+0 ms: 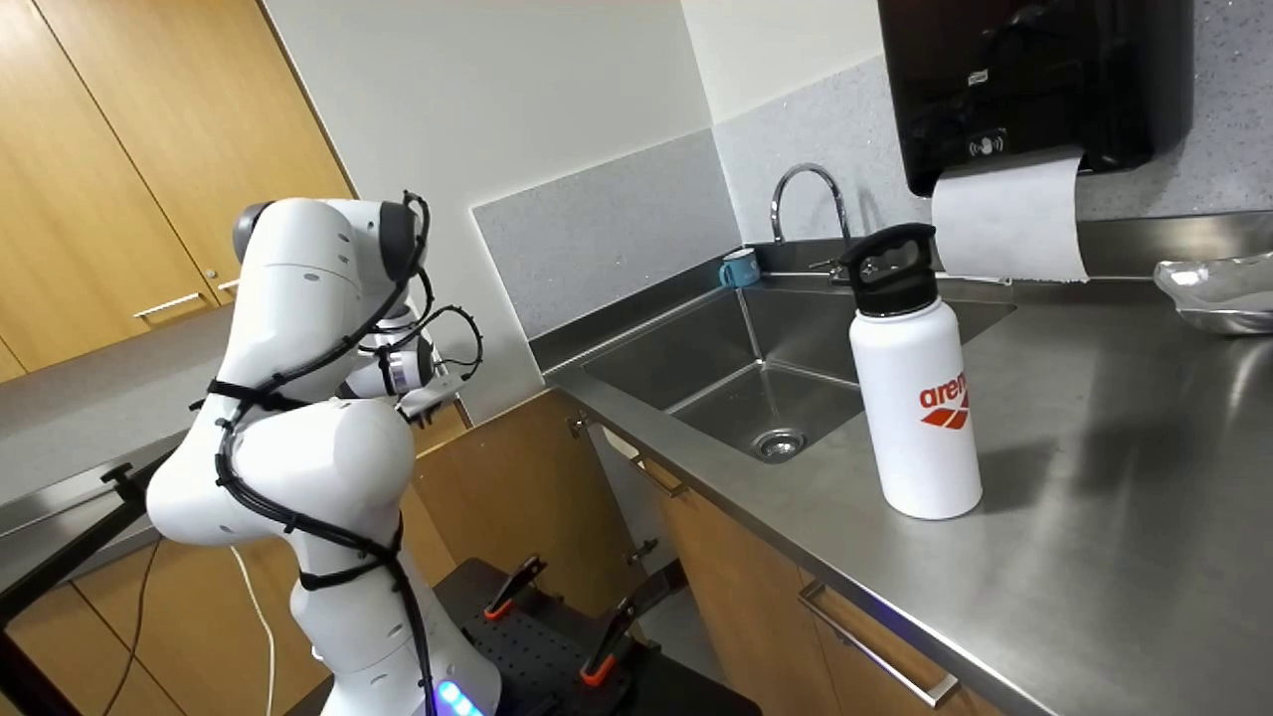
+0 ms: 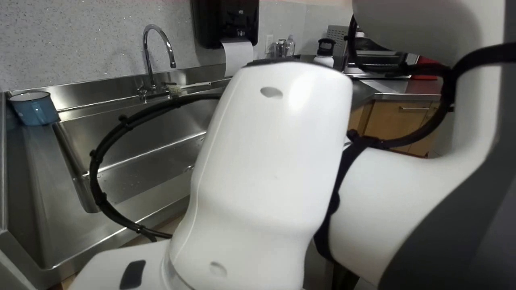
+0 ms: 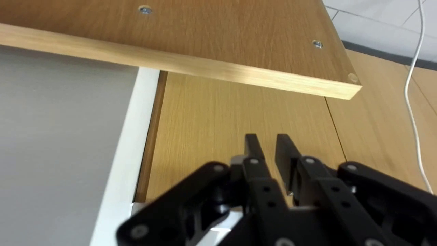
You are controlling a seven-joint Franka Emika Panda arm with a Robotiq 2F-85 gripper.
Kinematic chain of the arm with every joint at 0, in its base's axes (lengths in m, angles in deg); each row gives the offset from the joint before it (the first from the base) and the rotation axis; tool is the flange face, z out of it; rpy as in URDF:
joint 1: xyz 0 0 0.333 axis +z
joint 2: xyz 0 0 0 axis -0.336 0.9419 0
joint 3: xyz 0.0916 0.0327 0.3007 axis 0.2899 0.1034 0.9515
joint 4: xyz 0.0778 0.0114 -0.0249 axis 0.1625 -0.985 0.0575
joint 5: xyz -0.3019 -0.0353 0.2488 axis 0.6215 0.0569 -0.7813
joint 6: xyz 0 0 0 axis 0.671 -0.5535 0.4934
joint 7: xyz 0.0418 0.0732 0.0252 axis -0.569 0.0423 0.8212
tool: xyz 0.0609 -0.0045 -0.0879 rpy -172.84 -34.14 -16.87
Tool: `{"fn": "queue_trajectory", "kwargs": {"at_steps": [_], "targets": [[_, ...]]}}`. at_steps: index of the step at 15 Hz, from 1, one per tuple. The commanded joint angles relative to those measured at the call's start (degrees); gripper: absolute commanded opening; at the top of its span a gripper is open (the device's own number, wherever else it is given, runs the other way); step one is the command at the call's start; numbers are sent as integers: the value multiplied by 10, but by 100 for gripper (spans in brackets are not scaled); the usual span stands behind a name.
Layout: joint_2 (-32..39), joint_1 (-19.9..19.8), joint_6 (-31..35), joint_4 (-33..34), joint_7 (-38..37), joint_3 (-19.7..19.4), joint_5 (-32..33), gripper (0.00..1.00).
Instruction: Close the open cabinet door on the left
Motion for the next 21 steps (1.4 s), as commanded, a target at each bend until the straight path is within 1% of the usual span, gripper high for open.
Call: {"fn": "queue_trajectory", "kwargs": {"at_steps": [1, 6, 11, 16, 21], "targets": [[36, 33, -52, 59, -34, -21, 21, 0], [81, 54, -92, 119, -27, -27, 22, 0], [111, 68, -155, 168, -32, -32, 14, 0], [110, 90, -249, 205, -49, -54, 12, 0], [93, 112, -324, 207, -88, -86, 14, 0]]}}
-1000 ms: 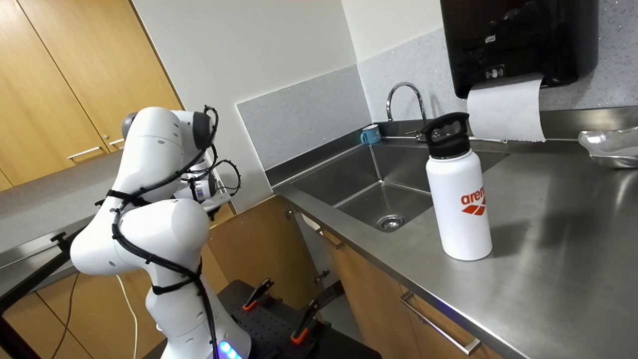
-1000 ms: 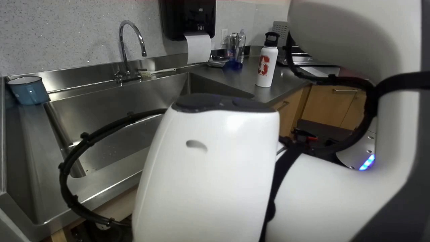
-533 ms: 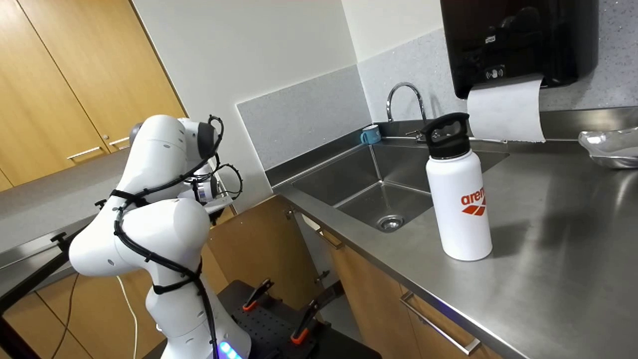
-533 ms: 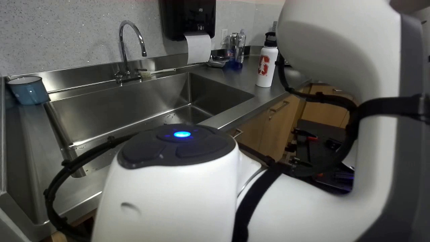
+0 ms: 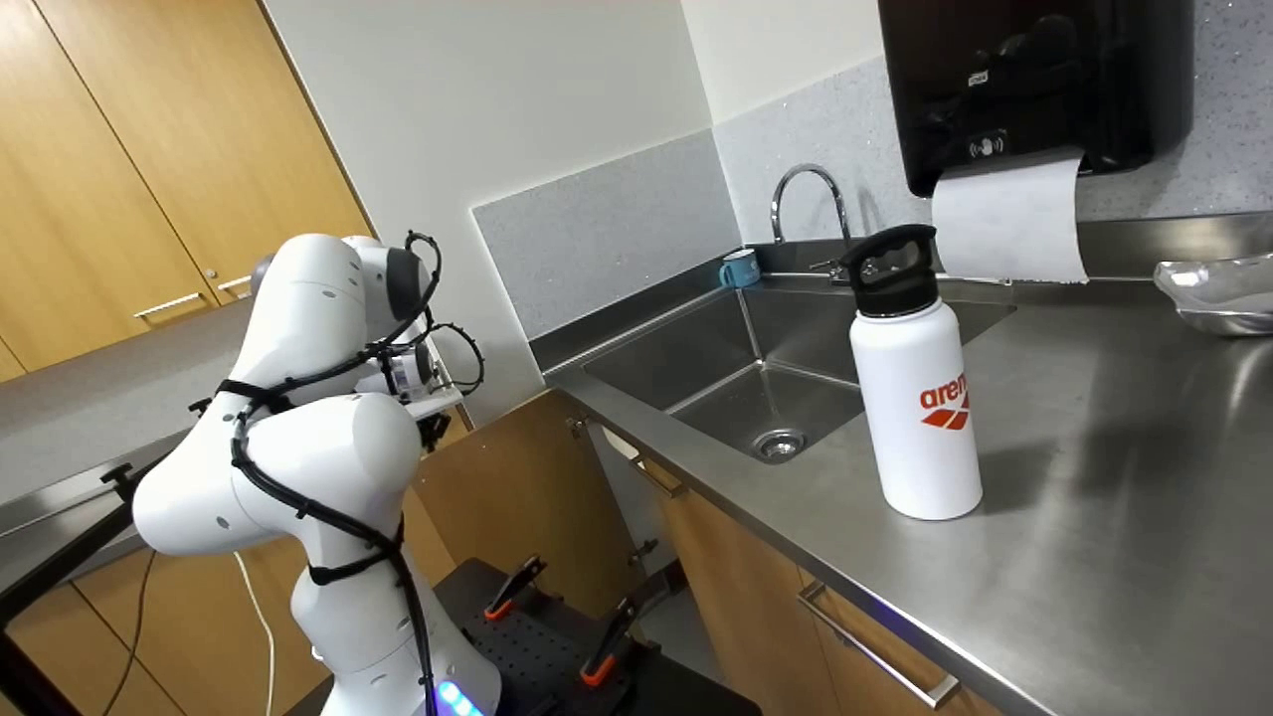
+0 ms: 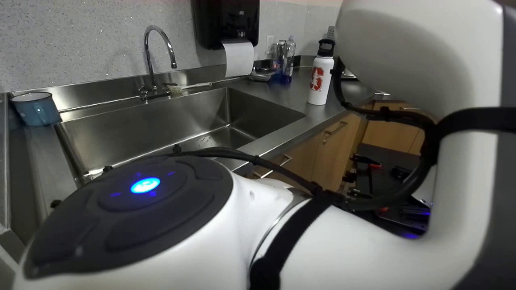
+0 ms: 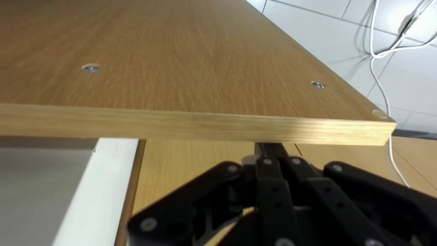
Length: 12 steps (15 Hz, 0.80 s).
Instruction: Close the open cabinet door on the left
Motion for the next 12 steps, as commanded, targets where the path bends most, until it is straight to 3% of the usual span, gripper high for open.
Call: {"fn": "queue_trajectory", "kwargs": {"at_steps": [1, 7, 12], "targets": [[-18, 20, -57, -3, -42, -33, 4, 0], [-67, 48, -91, -57, -130, -90, 25, 0], [-130, 93, -99, -126, -239, -161, 91, 0]]}}
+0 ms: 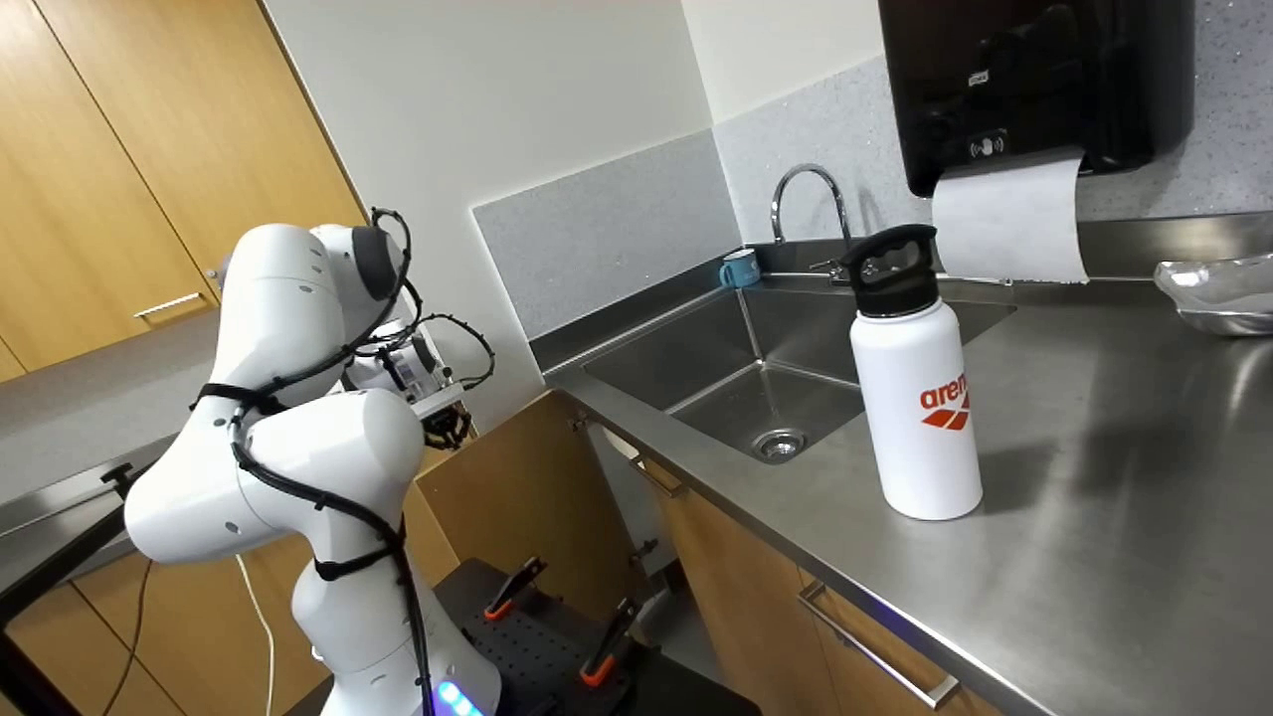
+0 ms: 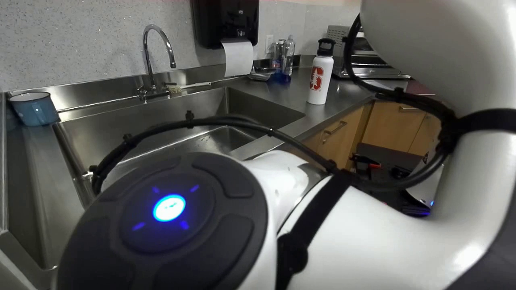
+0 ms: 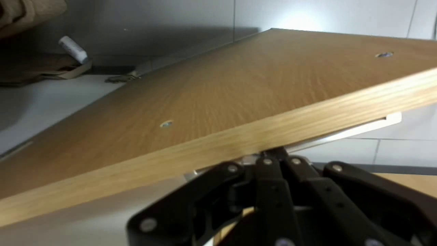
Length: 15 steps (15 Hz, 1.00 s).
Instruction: Close the open cabinet door on the left
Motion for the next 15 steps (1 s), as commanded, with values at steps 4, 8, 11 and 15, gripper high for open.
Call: {"fn": "queue_trajectory", "kwargs": {"at_steps": [4, 8, 11, 15], "targets": [[-98, 44, -56, -112, -122, -72, 74, 0], [-111, 38, -91, -147, -157, -82, 96, 0], [-121, 35, -99, -175, -189, -97, 119, 0], [-128, 27, -82, -216, -230, -117, 157, 0]]}}
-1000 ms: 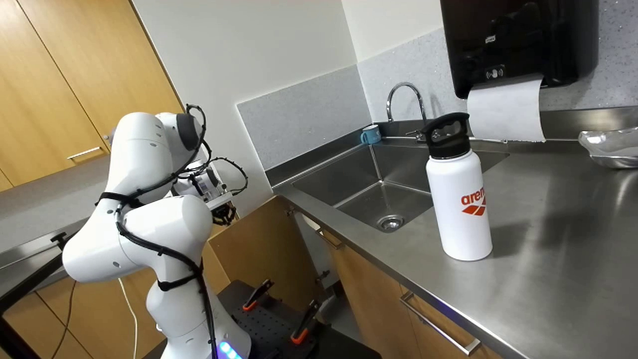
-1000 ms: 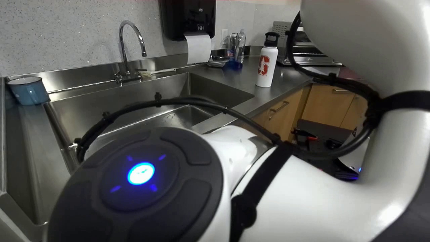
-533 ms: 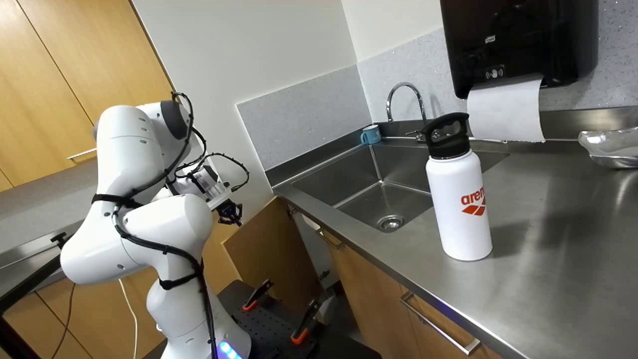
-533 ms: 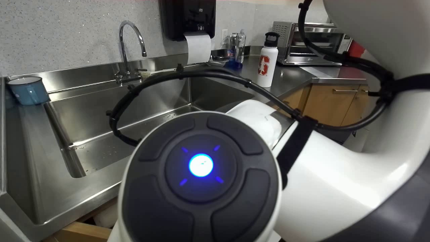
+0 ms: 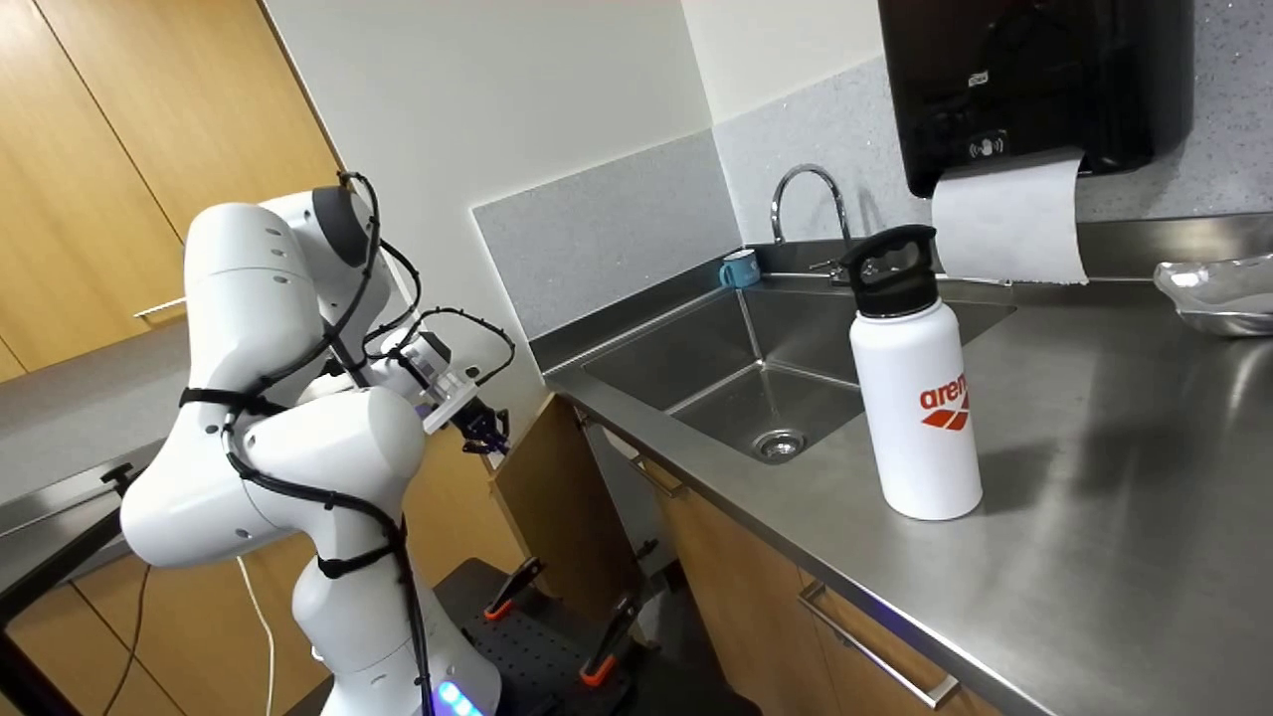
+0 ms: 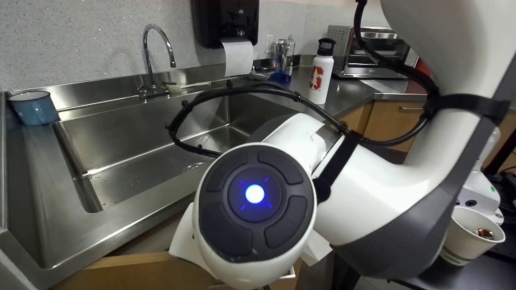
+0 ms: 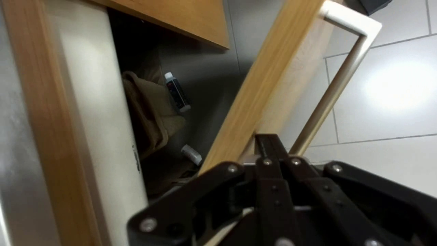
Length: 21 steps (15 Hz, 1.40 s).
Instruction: Close the open cabinet door on the left
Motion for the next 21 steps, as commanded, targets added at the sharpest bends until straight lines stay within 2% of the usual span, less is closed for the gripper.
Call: {"fn": "queue_trajectory", "kwargs": {"at_steps": [1, 5, 9, 12, 17, 21], "targets": [[-33, -9, 5, -67, -46, -19, 43, 0], [-40, -16, 47, -111, -105, -43, 124, 0], [-45, -25, 74, -148, -196, -64, 249, 0], [-49, -52, 70, -168, -273, -58, 350, 0], [-57, -116, 50, -173, -362, -11, 505, 0], [-139, -154, 49, -218, -392, 77, 570, 0]]}}
